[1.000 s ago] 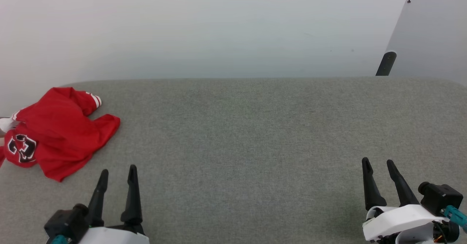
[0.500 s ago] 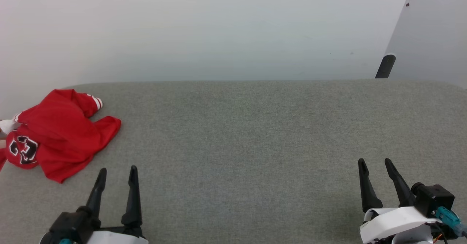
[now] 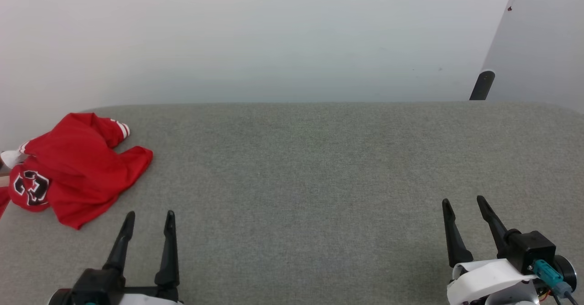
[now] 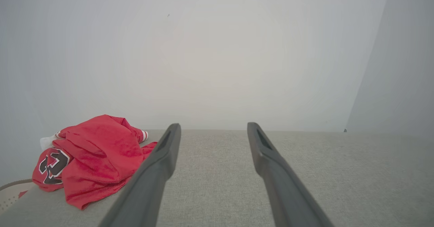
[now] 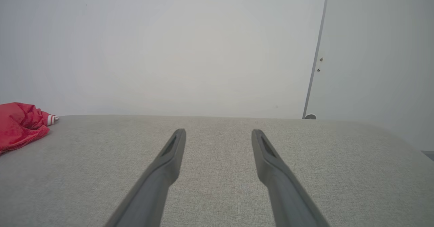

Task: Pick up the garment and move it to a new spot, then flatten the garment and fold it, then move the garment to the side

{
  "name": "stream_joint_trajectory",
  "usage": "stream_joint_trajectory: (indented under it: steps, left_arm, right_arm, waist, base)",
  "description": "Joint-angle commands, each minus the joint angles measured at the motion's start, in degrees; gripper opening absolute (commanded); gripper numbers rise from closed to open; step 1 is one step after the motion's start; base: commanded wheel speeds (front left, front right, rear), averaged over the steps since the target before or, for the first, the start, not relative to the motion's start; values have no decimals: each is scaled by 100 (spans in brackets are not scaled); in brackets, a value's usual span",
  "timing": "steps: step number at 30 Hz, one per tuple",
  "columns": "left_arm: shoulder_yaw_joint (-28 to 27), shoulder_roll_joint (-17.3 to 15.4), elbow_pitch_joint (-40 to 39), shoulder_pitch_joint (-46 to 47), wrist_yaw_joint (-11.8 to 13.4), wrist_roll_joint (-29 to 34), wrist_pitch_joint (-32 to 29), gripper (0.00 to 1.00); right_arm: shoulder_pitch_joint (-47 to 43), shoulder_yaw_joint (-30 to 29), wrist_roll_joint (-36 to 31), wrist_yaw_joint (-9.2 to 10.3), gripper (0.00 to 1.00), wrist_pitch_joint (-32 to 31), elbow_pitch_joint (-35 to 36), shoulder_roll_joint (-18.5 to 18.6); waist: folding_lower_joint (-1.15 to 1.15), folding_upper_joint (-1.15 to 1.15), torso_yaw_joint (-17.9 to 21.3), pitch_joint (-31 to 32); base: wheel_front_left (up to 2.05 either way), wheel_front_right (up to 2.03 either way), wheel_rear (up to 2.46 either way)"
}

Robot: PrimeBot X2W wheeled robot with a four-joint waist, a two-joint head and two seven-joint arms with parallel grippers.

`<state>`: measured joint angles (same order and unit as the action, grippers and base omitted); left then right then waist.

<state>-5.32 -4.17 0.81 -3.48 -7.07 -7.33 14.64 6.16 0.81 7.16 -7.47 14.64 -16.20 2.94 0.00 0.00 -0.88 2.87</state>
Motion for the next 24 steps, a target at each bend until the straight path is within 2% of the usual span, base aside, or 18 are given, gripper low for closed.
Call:
stream_joint_trajectory:
  steps: [1, 12, 18, 24]
  left_arm:
    - [-16, 5, 2, -35, -24, 117, 48, 100]
    - [-14, -54, 265, 10, -41, -65, 57, 100]
    - [-148, -106, 531, 29, -44, -136, 46, 100]
    - [-306, -170, 697, -12, -17, -139, 46, 100]
  right_arm:
    - [-62, 34, -143, -4, 100, 52, 27, -8]
    - [-129, 65, -290, -4, 100, 63, -16, -9]
    - [-160, 256, -291, -4, 100, 63, -59, -10]
    - [-170, 519, -198, -4, 100, 63, -121, -10]
  waist:
    - [0, 0, -6, 6]
    - [0, 0, -250, 74]
    - [0, 0, -661, 174]
    - [0, 0, -1241, 313]
  base:
    - [0, 0, 0]
    - [0, 0, 0]
    - [0, 0, 0]
    - [0, 0, 0]
